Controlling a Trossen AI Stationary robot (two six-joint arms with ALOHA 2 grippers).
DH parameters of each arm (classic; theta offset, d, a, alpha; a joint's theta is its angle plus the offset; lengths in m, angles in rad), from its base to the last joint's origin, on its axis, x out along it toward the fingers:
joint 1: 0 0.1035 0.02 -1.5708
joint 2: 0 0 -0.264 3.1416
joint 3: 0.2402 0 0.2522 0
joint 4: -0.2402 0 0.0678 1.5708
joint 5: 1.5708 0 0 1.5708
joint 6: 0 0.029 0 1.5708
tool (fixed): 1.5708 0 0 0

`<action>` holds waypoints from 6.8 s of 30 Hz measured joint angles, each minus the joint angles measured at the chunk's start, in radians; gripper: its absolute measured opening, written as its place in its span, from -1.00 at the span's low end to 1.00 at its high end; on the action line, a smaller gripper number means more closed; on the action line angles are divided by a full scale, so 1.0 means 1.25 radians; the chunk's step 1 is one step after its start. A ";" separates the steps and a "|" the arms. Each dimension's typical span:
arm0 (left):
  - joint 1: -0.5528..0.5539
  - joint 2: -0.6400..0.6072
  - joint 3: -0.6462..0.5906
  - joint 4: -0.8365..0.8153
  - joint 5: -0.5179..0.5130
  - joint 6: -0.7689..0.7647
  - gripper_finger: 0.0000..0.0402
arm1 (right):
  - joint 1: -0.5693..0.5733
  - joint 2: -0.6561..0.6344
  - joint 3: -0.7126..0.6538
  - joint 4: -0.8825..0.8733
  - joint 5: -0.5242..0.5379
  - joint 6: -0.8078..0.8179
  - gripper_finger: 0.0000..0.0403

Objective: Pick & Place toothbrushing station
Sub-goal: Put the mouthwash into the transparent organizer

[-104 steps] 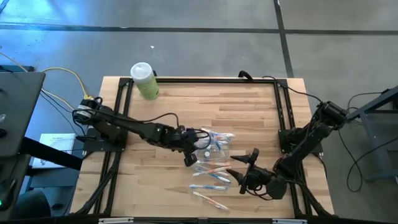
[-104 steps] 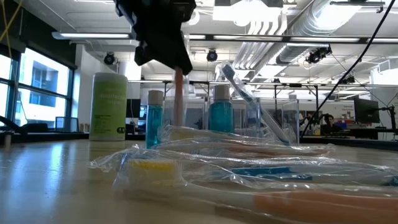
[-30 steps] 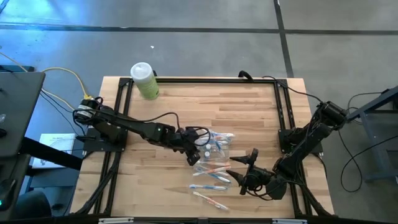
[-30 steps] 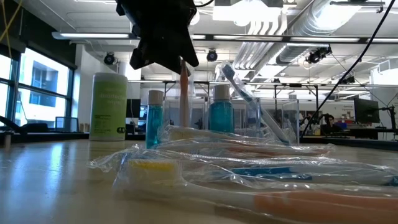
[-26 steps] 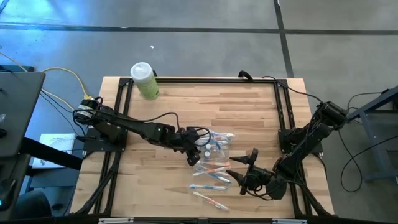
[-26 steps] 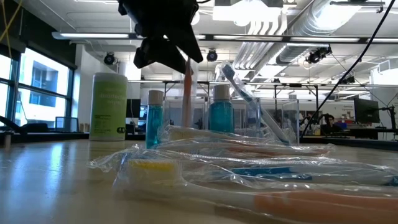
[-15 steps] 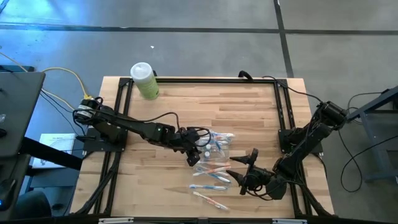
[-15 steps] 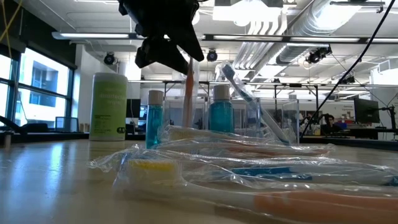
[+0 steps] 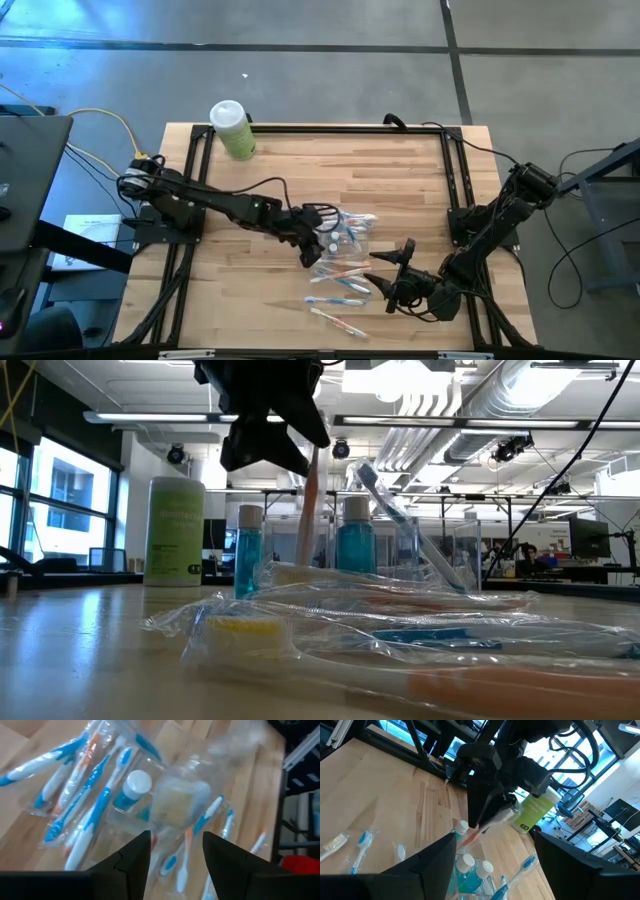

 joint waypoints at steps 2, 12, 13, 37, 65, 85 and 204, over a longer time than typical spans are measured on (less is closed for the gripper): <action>0.007 -0.007 0.000 0.005 0.012 0.000 -0.13 | 0.000 0.000 0.000 0.000 -0.001 0.000 0.31; 0.052 -0.033 0.000 -0.006 0.011 0.011 -0.13 | 0.000 0.000 0.000 -0.009 -0.033 0.000 0.31; 0.055 -0.037 0.000 -0.013 0.014 0.021 -0.13 | 0.000 0.000 0.000 -0.010 -0.033 0.001 0.31; -0.043 -0.099 0.000 -0.203 0.148 0.093 -0.13 | 0.000 0.000 0.000 -0.022 -0.036 0.003 0.31; -0.090 -0.005 -0.002 -0.235 -0.181 0.499 -0.13 | 0.000 0.000 0.000 -0.023 -0.039 0.003 0.31; -0.056 0.021 0.001 -0.212 -0.156 0.308 -0.13 | 0.000 0.000 0.000 -0.023 -0.059 0.003 0.31; -0.153 0.043 -0.008 -0.187 -0.355 0.089 -0.13 | 0.000 0.000 0.000 -0.027 -0.063 0.009 0.31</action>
